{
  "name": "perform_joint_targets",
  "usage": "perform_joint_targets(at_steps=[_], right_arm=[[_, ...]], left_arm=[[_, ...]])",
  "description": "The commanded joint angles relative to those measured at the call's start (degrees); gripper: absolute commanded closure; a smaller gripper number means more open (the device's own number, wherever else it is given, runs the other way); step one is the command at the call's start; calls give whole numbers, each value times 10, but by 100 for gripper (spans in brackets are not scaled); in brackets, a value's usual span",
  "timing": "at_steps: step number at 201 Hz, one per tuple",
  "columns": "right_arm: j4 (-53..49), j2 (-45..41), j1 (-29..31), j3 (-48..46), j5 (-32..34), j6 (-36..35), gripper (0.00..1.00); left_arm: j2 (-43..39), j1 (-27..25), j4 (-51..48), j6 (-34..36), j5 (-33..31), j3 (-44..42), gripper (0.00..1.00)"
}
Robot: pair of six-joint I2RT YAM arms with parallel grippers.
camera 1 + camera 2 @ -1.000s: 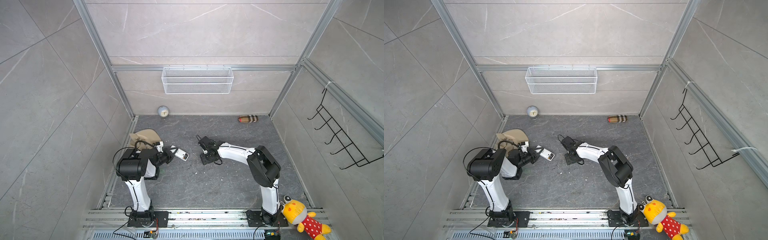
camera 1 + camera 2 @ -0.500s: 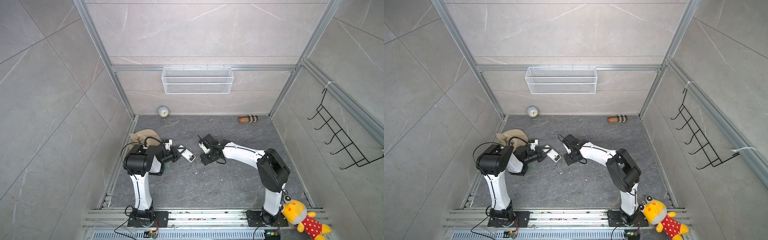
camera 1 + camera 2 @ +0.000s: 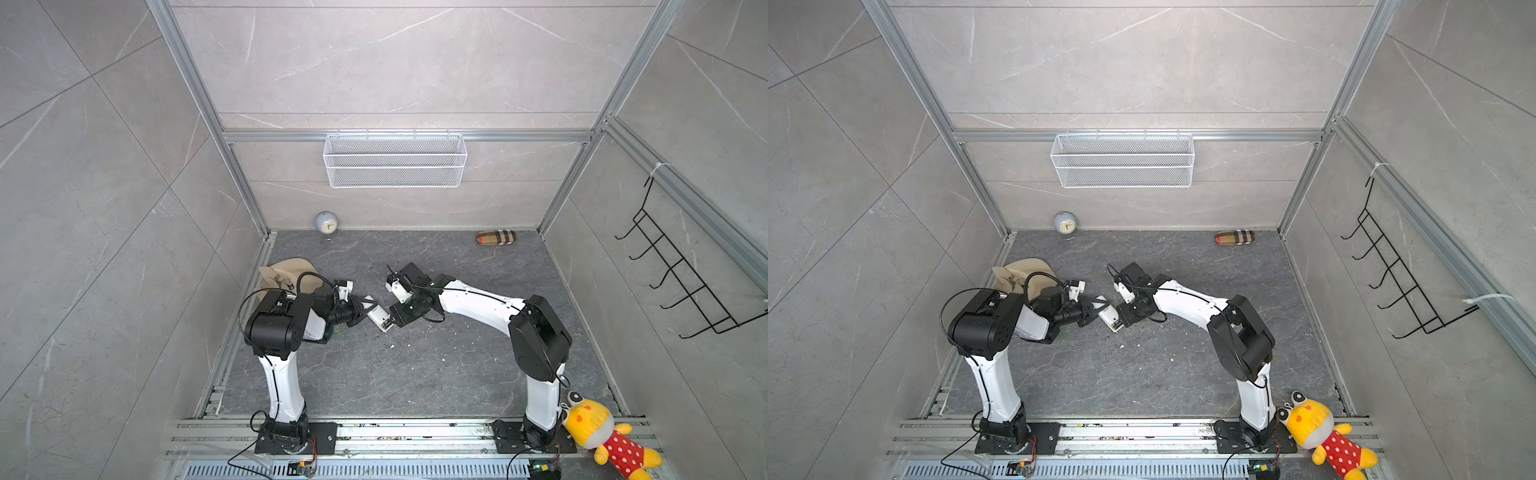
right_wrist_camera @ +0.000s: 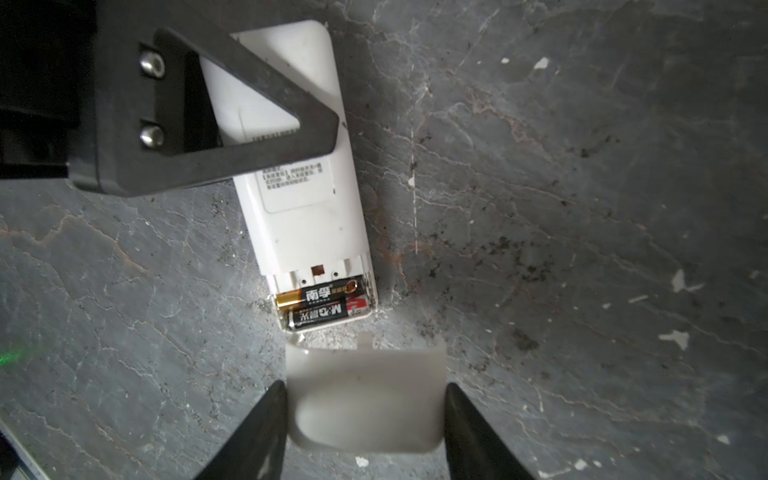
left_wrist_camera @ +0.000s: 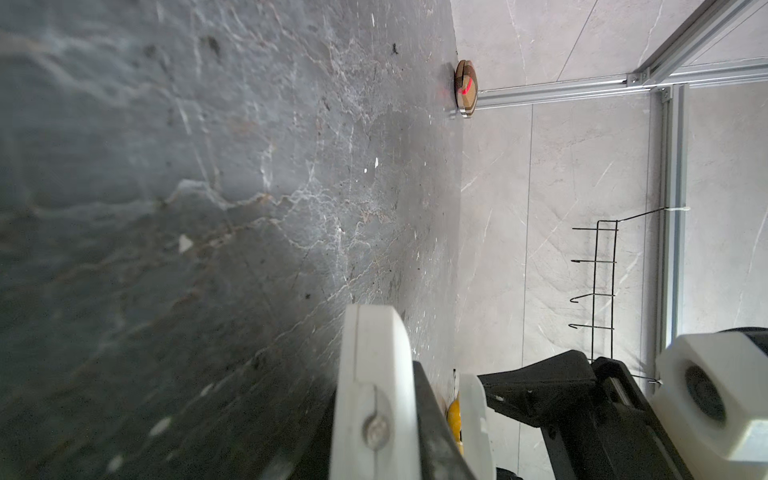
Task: Load the batteries into the remote control
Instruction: 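Carry the cover with the right gripper to the remote's battery end, then press the cover onto the battery compartment with the right gripper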
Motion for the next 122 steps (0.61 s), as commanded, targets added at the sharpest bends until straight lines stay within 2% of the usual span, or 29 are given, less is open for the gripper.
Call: perform_joint_targets(at_steps=[1, 54, 122], right_arm=[[-7, 26, 2, 20, -39, 0, 43], [19, 48, 5, 22, -68, 22, 43], [14, 78, 6, 42, -68, 19, 44]], left_arm=[[-3, -2, -15, 28, 6, 11, 100], [-3, -1, -19, 26, 8, 12, 100], [0, -2, -19, 22, 11, 14, 100]])
